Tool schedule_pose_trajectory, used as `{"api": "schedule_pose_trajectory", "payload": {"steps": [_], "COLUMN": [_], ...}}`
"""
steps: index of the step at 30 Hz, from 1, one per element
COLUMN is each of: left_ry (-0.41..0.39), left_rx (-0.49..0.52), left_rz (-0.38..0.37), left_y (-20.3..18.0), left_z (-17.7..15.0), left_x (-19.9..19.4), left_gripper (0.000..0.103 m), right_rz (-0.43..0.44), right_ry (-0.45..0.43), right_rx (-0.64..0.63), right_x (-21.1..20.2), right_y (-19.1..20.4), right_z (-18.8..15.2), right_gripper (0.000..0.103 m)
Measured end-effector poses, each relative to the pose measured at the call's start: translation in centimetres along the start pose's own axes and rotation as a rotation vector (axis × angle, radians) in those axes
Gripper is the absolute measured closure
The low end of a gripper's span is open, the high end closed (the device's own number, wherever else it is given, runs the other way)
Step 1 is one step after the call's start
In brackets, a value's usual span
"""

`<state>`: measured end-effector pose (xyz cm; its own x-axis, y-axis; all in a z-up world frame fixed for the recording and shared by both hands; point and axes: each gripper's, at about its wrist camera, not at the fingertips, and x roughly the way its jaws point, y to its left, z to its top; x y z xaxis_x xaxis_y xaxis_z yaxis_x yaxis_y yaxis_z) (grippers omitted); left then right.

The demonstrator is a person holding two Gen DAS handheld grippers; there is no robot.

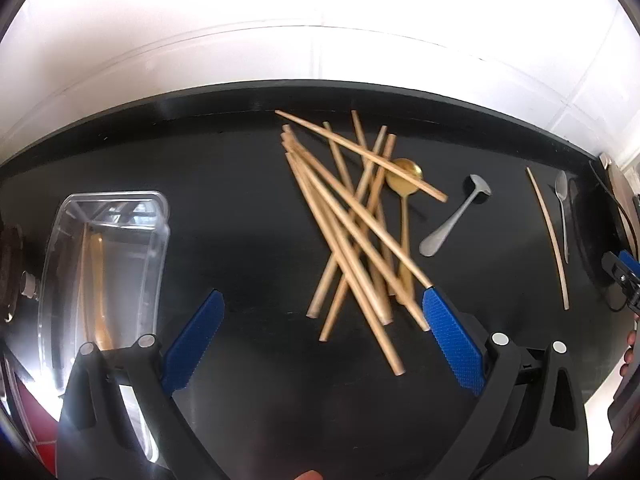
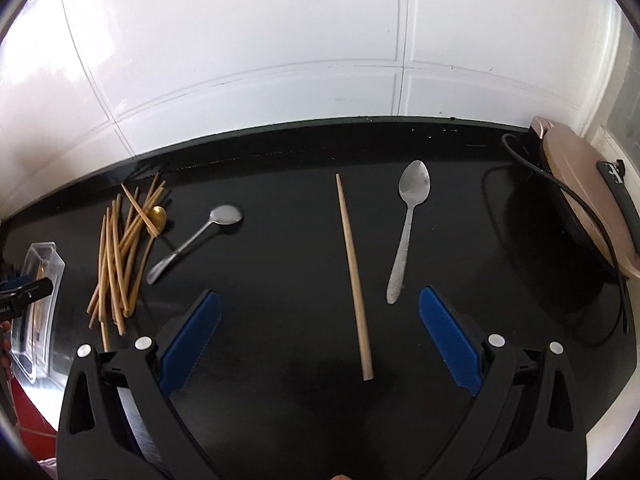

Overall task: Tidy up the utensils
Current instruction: 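Grasp a loose chopstick with the right tool while the left tool grasps another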

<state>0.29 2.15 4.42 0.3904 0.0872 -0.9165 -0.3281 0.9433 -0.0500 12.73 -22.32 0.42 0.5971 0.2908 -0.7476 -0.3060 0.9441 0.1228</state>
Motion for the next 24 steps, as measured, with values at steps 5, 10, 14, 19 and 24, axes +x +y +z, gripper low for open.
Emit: {"api": "schedule_pose_trajectory", "payload": {"steps": [5,10,14,19,24], "left_ry": [0.018,0.058,0.079,0.137,0.162], "left_rx": [-0.036,-0.110,-0.131,-0.168,-0.166], "left_rz": [0.016,0.045,0.080,0.114,0.119], "left_y": [-0.1,1.4,2.4,3.8,4.1], "left_z": [0.2,0.9,1.6,2.5,3.7], "left_x": [1.0,3.3,5.0,7.9,9.8], "left_gripper": [0.006,0.006,0.006,0.006,0.006], "right_rz": [0.037,0.067,0.057,0.040,0.030], "right_ry": [0.065,0.133,0.175,0.221,0.246], "right_rx": [-0.066,-0.120,-0.115,-0.133,-0.148], "right_x": [2.5,5.1,7.3,9.9,11.4], "right_y": [0.0,0.5,0.2,0.1,0.4], "right_z": [0.1,0.0,0.1,0.3,0.8], "right_gripper": [0.007,0.007,0.007,0.007,0.007]}}
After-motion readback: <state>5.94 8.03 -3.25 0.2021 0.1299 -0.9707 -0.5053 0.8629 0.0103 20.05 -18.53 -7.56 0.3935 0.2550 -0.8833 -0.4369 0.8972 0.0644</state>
